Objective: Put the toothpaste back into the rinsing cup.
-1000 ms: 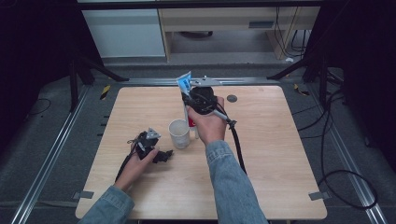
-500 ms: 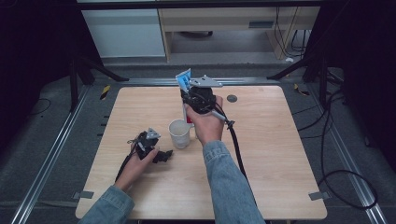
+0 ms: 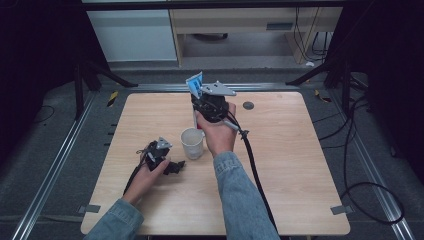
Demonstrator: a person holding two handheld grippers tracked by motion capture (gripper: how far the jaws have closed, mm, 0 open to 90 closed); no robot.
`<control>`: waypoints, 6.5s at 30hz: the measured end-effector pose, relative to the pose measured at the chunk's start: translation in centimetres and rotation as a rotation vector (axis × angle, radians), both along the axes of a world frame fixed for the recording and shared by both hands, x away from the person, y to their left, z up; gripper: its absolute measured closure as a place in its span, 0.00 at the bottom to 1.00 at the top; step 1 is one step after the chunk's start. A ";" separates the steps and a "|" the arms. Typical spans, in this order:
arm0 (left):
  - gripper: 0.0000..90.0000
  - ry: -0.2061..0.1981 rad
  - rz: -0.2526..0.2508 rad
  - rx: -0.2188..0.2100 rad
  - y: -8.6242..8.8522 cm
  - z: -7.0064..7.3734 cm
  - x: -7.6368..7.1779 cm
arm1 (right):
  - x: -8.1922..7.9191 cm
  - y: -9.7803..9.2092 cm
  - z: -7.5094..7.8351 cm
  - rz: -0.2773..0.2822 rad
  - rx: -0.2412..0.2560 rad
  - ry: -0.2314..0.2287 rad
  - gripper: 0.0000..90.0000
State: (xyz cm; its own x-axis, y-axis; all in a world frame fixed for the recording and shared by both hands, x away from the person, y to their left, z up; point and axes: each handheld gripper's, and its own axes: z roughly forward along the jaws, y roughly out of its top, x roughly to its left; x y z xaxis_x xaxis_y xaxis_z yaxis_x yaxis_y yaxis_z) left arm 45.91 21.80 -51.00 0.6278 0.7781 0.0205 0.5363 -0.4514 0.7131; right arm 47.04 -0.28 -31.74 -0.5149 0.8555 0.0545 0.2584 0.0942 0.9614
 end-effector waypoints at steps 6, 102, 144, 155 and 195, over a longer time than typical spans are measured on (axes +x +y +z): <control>0.00 0.000 0.000 0.000 0.0 0.0 0.0 | 0.1 0.3 -0.4 -0.001 -0.006 -0.019 0.81; 0.00 0.000 -0.003 -0.002 0.0 0.0 0.0 | -0.6 1.7 -7.6 0.003 0.058 0.014 0.80; 0.00 -0.001 -0.001 -0.004 0.0 0.0 0.0 | -0.2 1.9 -10.9 -0.020 0.058 0.051 0.80; 0.00 0.000 -0.002 -0.003 0.0 0.0 0.0 | -0.3 1.9 -11.2 -0.016 0.069 0.065 0.80; 0.00 0.001 -0.007 0.002 0.0 0.0 0.0 | 0.2 1.1 -11.1 0.001 0.110 0.113 0.75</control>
State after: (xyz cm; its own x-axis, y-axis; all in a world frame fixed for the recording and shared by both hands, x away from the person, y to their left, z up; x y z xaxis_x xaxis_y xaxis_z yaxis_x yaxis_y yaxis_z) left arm 45.95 21.79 -51.00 0.6330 0.7739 0.0210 0.5341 -0.4562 0.7118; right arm 47.22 0.85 -42.79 -0.5008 0.8408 0.2055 0.3657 -0.0096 0.9307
